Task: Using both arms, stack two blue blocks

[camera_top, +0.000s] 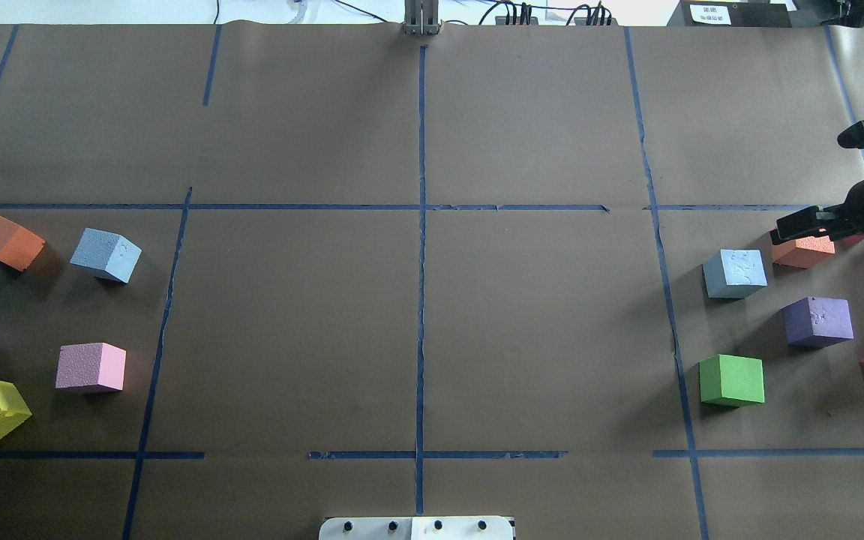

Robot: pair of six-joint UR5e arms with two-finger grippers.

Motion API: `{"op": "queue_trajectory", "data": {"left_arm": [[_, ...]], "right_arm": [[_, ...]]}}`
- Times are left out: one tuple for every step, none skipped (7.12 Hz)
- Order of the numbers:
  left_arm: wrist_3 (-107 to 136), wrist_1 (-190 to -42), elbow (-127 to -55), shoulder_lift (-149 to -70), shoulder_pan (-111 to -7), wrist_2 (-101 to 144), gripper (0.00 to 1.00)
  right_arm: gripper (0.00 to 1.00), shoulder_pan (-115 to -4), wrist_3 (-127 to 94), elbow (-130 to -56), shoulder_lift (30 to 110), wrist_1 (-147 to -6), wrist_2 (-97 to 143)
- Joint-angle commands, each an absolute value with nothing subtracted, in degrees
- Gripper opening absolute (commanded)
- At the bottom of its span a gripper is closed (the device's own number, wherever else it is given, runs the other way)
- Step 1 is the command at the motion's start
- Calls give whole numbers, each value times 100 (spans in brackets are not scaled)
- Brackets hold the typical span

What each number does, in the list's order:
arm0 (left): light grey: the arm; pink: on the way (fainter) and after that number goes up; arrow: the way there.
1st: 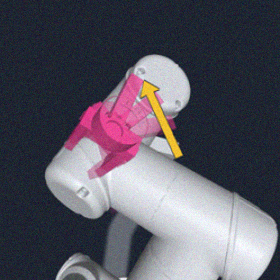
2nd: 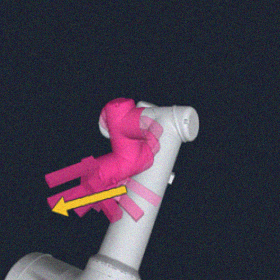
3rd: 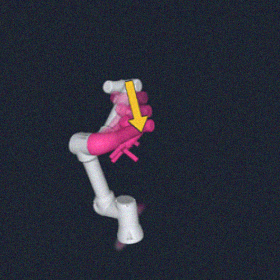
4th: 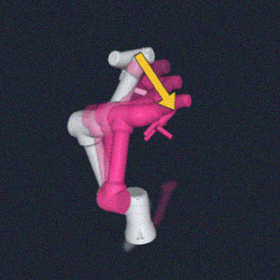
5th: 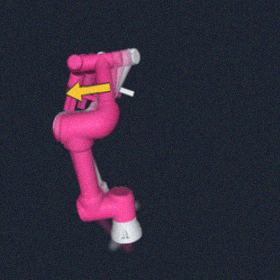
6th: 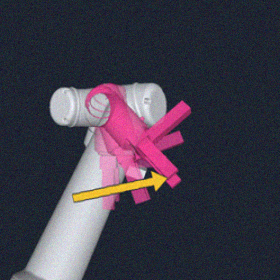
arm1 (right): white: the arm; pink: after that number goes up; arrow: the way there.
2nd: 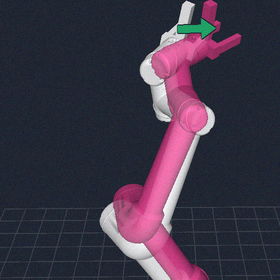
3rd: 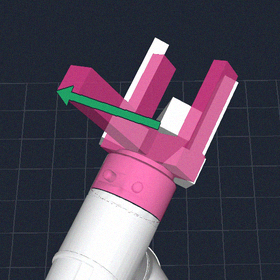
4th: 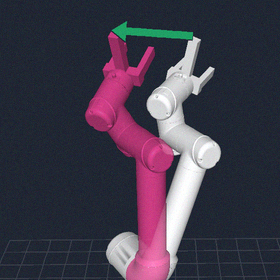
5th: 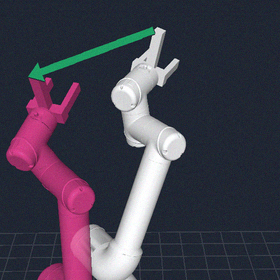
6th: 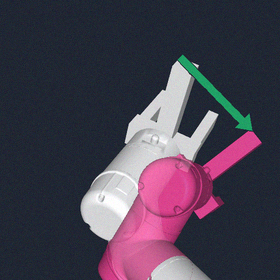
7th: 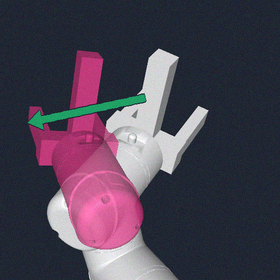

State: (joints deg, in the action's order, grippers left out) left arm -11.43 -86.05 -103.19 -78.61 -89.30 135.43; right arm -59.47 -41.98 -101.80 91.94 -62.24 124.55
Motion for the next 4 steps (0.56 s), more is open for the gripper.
{"op": "queue_trajectory", "data": {"left_arm": [[-1143,-8604,-10336,-7840,-8930,13561,100],[-1143,-8604,-10336,-7831,-8930,13562,100],[-1143,-8604,-10336,-7831,-8930,13562,100],[-1143,-8604,-10336,-7831,-8930,13562,100]], "right_arm": [[100,-5408,-4753,-10116,8975,-6082,11957],[100,-5301,-4755,-10108,8974,-6091,11884],[100,-5239,-4755,-10099,8974,-6091,11874],[100,-5177,-4755,-10090,8982,-6100,11865]]}}
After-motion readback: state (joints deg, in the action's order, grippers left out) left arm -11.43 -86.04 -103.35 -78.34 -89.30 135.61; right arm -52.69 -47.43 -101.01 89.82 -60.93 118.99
